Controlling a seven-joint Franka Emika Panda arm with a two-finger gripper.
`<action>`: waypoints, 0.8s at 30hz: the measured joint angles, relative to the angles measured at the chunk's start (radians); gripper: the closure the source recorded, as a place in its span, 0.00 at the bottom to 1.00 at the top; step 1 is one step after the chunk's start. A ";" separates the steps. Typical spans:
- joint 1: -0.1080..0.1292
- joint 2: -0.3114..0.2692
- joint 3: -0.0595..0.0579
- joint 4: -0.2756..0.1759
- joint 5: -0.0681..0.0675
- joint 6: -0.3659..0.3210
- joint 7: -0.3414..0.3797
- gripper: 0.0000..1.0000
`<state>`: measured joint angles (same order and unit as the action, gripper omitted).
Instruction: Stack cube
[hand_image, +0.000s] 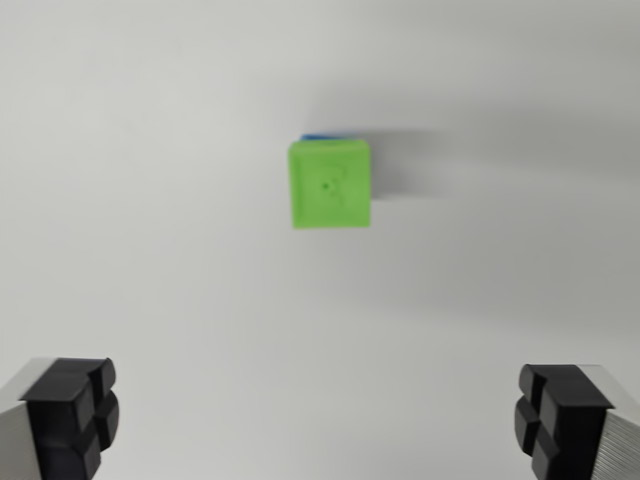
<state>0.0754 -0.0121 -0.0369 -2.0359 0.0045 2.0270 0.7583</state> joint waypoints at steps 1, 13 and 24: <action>0.000 -0.002 0.000 0.004 0.000 -0.006 0.000 0.00; 0.000 -0.012 0.000 0.032 0.000 -0.044 0.000 0.00; 0.000 -0.011 0.000 0.032 0.000 -0.044 0.000 0.00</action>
